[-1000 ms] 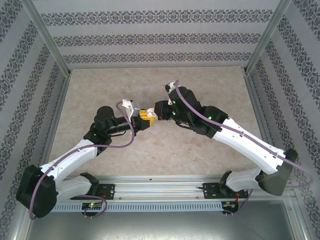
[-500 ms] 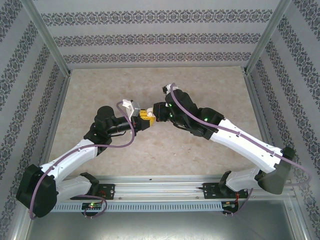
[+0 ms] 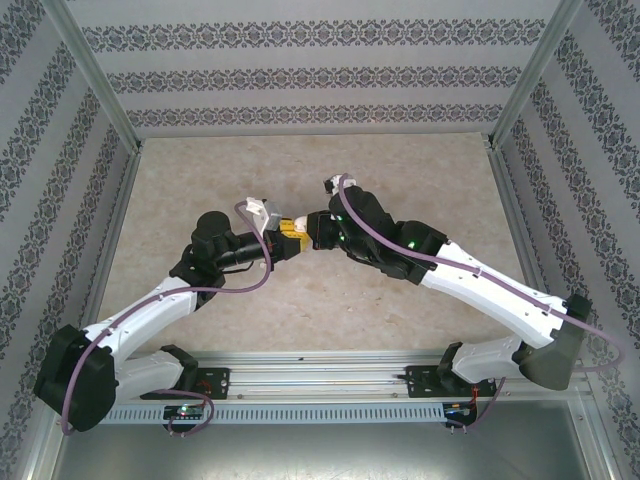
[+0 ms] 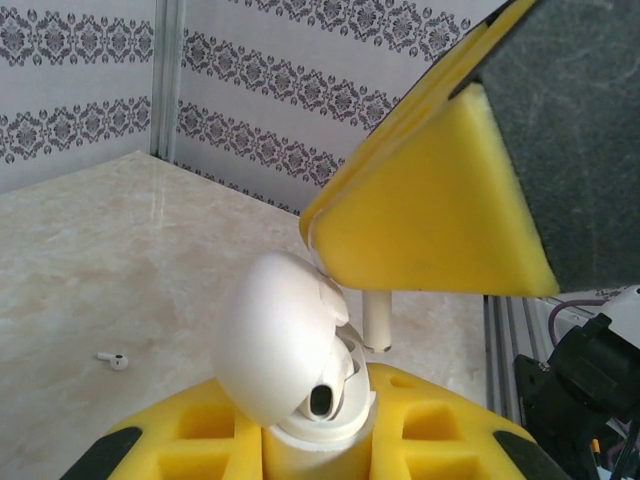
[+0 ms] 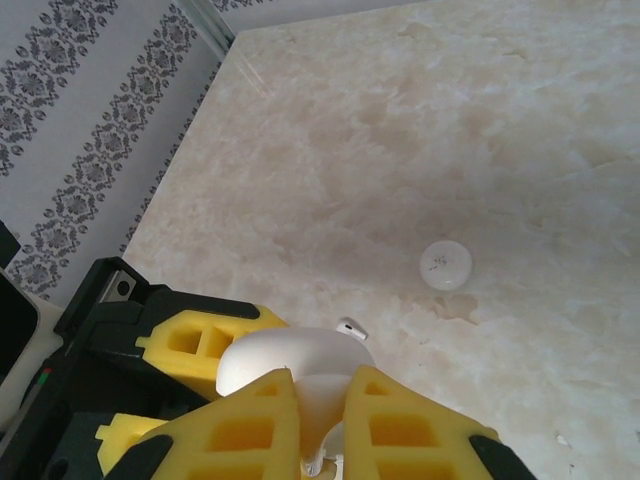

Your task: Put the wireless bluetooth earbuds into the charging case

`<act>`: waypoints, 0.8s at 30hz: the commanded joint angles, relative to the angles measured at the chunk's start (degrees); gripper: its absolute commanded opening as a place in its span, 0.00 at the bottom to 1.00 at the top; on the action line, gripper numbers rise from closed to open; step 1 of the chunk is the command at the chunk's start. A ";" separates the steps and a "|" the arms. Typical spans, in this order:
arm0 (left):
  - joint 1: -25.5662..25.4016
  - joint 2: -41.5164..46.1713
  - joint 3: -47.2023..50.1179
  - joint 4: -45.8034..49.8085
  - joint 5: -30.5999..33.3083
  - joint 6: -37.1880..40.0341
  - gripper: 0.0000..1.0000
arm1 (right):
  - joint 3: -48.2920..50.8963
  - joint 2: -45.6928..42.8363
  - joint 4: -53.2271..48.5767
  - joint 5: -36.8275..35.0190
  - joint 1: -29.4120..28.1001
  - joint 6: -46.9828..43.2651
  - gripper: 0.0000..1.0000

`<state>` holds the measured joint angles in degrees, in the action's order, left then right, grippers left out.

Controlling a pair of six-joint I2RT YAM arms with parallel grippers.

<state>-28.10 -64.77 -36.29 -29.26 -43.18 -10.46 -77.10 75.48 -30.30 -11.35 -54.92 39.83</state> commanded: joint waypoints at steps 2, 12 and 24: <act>-0.29 0.87 -2.82 -7.04 -0.67 -2.14 0.00 | 0.29 -1.00 -2.65 -1.80 -0.63 -1.94 0.12; -0.29 1.00 -2.91 -7.57 -0.77 -3.07 0.00 | 0.74 -3.50 -1.30 0.54 0.33 0.06 0.12; -0.34 1.05 -2.64 -7.67 -1.20 -3.35 0.00 | -4.87 -0.45 -0.77 3.92 2.15 -0.64 0.12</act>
<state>-28.12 -64.77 -37.12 -33.12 -43.27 -12.64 -79.61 74.06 -31.22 -8.40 -53.56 39.46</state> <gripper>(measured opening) 0.206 0.124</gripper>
